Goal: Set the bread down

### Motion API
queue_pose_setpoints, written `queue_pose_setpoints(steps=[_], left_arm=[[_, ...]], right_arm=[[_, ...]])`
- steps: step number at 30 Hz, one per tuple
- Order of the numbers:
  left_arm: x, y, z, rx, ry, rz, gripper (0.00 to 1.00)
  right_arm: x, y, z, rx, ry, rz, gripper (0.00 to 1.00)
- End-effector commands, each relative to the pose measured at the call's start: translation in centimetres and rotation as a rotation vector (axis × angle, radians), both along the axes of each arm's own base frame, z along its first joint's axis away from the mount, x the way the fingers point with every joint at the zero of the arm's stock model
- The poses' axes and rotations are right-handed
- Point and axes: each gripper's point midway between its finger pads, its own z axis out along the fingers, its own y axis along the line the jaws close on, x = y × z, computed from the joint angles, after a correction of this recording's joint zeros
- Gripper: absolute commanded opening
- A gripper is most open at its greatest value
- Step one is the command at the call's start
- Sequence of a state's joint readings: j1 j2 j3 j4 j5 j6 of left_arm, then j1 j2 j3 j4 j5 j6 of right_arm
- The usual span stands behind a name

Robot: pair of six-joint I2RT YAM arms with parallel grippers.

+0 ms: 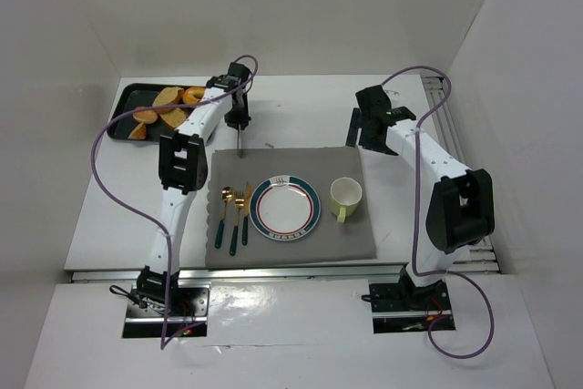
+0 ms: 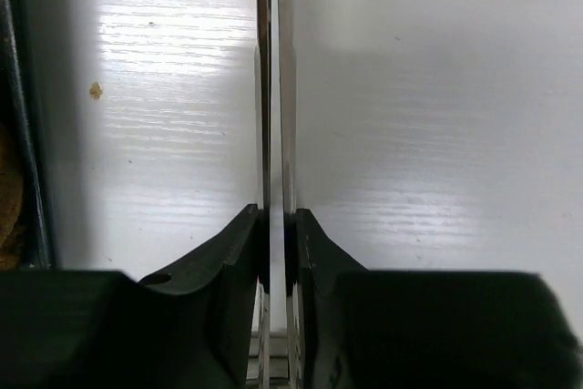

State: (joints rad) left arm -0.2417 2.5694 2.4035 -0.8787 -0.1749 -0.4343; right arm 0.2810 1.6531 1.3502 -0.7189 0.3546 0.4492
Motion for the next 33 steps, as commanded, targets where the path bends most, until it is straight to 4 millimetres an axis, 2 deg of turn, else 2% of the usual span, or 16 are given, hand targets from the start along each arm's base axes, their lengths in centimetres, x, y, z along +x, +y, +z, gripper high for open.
queue_pose_setpoints(steps=[1,2,3,4,6,7,9,10,11,13,14,15,18,21,25,33], left_arm=[[1.2,-1.7,9.1,-0.058,-0.183,-0.079,0.28],[0.9,-1.8,10.7,-0.071,-0.205,-0.084,0.28],[0.4,-1.8,14.6,-0.089,-0.272,-0.104,0.28],[-0.6,-1.7,15.0,-0.089,-0.260,-0.117,0.28],[-1.7,-1.4,17.6,-0.090,-0.307,-0.129,0.31],[-3.0,-0.4,19.5,-0.084,-0.329,-0.130,0.37],[-4.5,1.2,20.8,-0.072,-0.323,-0.118,0.38],[-5.4,2.7,20.6,-0.055,-0.300,-0.106,0.38],[-6.5,3.5,22.2,-0.055,-0.314,-0.096,0.38],[-8.4,5.1,22.4,-0.029,-0.274,-0.099,0.38],[-9.4,6.2,21.7,-0.023,-0.240,-0.078,0.39],[-10.2,7.2,22.8,-0.012,-0.262,-0.057,0.43],[-12.0,9.6,21.7,-0.043,-0.210,0.018,0.47],[-13.0,10.2,20.9,-0.083,-0.182,0.036,0.51],[-12.8,10.0,20.4,-0.094,-0.164,0.029,0.62],[-12.2,9.6,18.9,-0.136,-0.125,0.048,0.63]], right_arm=[[1.1,-0.1,2.5,0.015,-0.078,-0.010,1.00],[1.1,-0.1,2.5,0.015,-0.078,-0.010,1.00],[0.8,-0.2,2.5,0.015,-0.078,-0.010,1.00],[0.8,-0.2,2.5,0.015,-0.078,-0.010,1.00],[1.0,-0.1,2.6,0.018,-0.087,-0.010,1.00],[1.2,0.1,2.7,0.029,-0.094,-0.004,1.00],[1.6,0.6,2.9,0.044,-0.108,0.016,1.00],[1.5,0.5,3.3,0.047,-0.118,0.016,1.00],[1.7,0.9,3.4,0.062,-0.127,0.025,1.00],[2.0,1.1,3.6,0.067,-0.138,0.038,1.00],[2.0,1.2,3.4,0.074,-0.136,0.043,1.00],[2.0,1.5,3.3,0.081,-0.131,0.059,1.00],[2.3,1.3,3.0,0.087,-0.130,0.056,1.00],[2.5,1.6,2.6,0.092,-0.118,0.061,1.00],[2.7,1.8,2.9,0.097,-0.125,0.075,1.00],[2.5,1.7,2.9,0.097,-0.123,0.075,1.00]])
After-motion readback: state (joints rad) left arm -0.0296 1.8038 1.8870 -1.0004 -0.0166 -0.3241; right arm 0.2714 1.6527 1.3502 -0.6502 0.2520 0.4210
